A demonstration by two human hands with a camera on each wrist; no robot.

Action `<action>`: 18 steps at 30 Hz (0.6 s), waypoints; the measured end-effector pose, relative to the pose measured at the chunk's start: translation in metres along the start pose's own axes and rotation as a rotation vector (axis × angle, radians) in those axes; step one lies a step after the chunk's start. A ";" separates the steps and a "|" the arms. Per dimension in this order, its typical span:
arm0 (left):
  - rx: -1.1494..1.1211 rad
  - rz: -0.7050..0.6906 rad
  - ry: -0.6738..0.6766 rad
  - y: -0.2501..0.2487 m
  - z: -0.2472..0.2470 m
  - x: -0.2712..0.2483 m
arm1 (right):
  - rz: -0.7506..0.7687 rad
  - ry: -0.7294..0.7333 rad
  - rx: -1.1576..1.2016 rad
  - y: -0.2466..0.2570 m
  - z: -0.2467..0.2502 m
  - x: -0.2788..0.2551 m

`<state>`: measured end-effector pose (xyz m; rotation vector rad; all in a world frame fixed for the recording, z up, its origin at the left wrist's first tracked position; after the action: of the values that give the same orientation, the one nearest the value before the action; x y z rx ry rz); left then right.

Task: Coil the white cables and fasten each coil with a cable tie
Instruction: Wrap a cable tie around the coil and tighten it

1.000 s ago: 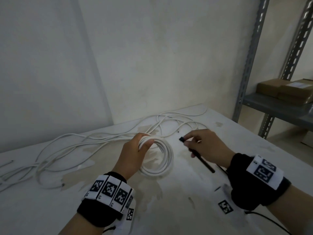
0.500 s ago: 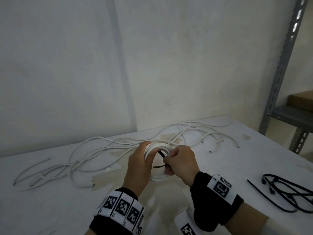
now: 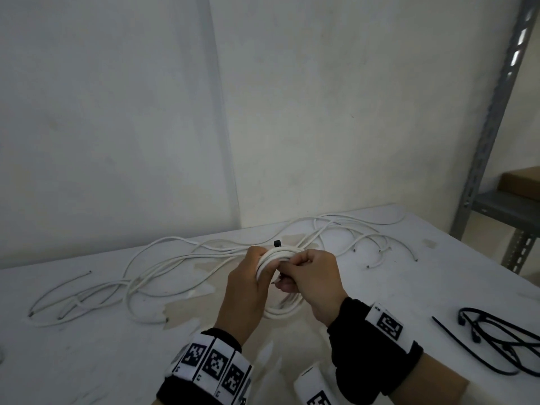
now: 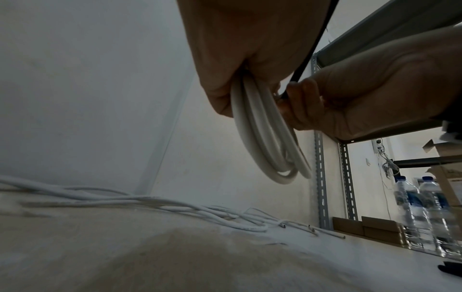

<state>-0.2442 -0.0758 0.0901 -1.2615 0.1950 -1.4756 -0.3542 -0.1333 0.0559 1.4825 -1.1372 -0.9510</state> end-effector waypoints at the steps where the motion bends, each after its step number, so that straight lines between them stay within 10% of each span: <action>1: 0.011 -0.004 0.008 -0.001 0.000 0.000 | 0.015 0.001 0.000 0.000 0.000 -0.001; 10: -0.003 0.019 0.050 -0.005 0.001 0.001 | 0.180 0.076 -0.171 0.013 -0.008 -0.006; 18: -0.216 0.307 -0.047 0.024 0.005 -0.003 | 0.257 0.100 -0.247 0.017 -0.015 -0.009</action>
<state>-0.2260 -0.0796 0.0739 -1.3679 0.5055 -1.1824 -0.3451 -0.1222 0.0758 1.1417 -1.0658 -0.7984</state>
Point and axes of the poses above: each hand's wrist, its own x-axis towards the middle knuckle, its own z-axis out of the back of the hand, y = z × x, the point moved 10 cm from there along x, towards the middle knuckle
